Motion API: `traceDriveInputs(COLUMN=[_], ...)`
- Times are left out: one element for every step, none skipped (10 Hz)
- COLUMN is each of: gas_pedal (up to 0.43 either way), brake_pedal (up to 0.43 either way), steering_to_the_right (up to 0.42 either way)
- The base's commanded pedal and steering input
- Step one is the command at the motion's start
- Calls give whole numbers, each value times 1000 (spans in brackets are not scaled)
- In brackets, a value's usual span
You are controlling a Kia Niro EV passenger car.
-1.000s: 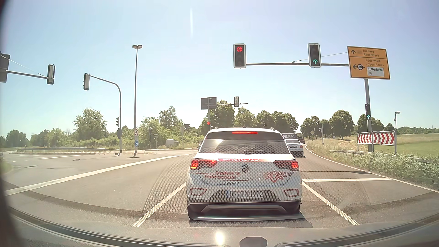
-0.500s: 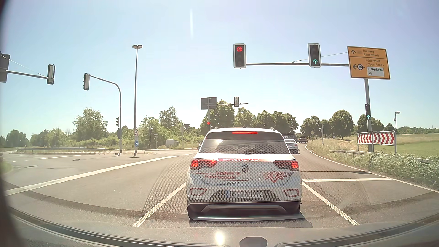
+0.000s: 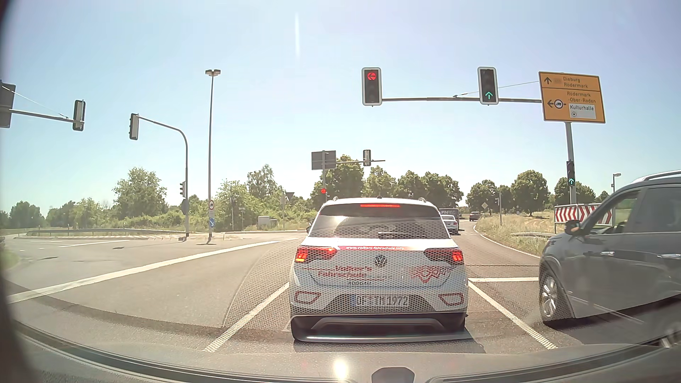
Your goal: Follow the waypoints while adhering to traffic rules and regulations
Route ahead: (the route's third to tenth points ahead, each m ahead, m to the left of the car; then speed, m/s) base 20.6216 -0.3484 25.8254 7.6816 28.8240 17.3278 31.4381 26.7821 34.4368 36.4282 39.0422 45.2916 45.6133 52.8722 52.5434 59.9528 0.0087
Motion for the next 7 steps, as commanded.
traceDriveInputs(gas_pedal=[0, 0, 0, 0, 0, 0, 0], brake_pedal=[329, 329, 329, 329, 329, 329, 329], steering_to_the_right=[29, 29, 28, 29, 28, 29, 28])
